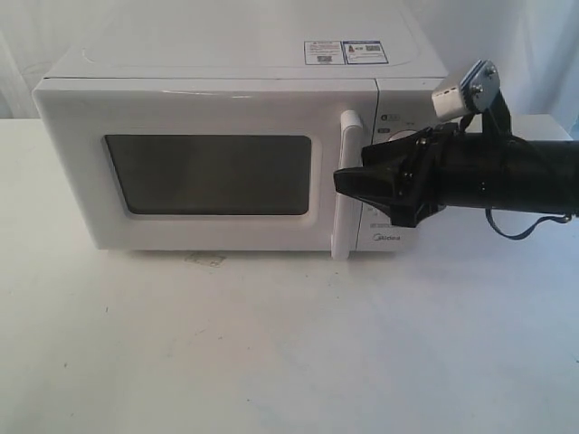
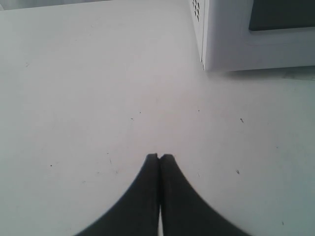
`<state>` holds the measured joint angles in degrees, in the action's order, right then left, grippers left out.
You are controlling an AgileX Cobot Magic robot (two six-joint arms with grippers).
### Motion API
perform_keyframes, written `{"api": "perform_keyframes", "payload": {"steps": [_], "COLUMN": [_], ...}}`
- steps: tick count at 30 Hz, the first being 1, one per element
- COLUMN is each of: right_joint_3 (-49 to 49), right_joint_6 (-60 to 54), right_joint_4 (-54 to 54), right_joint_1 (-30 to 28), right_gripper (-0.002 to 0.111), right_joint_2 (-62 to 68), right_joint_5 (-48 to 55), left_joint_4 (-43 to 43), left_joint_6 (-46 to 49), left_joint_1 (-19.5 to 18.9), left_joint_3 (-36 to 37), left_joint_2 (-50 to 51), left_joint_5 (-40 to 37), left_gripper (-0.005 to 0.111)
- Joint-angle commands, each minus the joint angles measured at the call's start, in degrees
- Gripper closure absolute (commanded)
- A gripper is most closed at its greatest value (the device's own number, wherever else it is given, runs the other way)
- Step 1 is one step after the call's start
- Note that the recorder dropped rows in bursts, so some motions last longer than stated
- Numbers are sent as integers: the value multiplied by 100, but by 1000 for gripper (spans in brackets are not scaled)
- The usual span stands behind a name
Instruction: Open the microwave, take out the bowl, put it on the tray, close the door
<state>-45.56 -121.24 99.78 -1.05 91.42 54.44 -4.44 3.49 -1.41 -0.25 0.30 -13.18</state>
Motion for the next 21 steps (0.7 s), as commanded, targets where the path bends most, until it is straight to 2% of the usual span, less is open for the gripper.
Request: {"api": "perform_keyframes", "payload": {"steps": [1, 16, 18, 21], "right_joint_3": [-95, -719, -718, -718], "right_joint_6": [-113, -113, -113, -113], "right_joint_4": [17, 17, 17, 17], "right_joint_1": [121, 566, 566, 566], "right_gripper": [49, 50, 53, 66], "right_joint_2": [11, 887, 914, 914], "right_joint_5": [-45, -78, -78, -78], "left_joint_4": [-21, -21, -21, -21], "left_joint_6": [2, 2, 2, 2], "left_joint_1": [-14, -14, -14, -14], "left_joint_3": [25, 25, 25, 25], "left_joint_2": [-30, -30, -30, -30], "left_joint_5": [-10, -10, -10, -10], "left_gripper": [107, 107, 107, 107]}}
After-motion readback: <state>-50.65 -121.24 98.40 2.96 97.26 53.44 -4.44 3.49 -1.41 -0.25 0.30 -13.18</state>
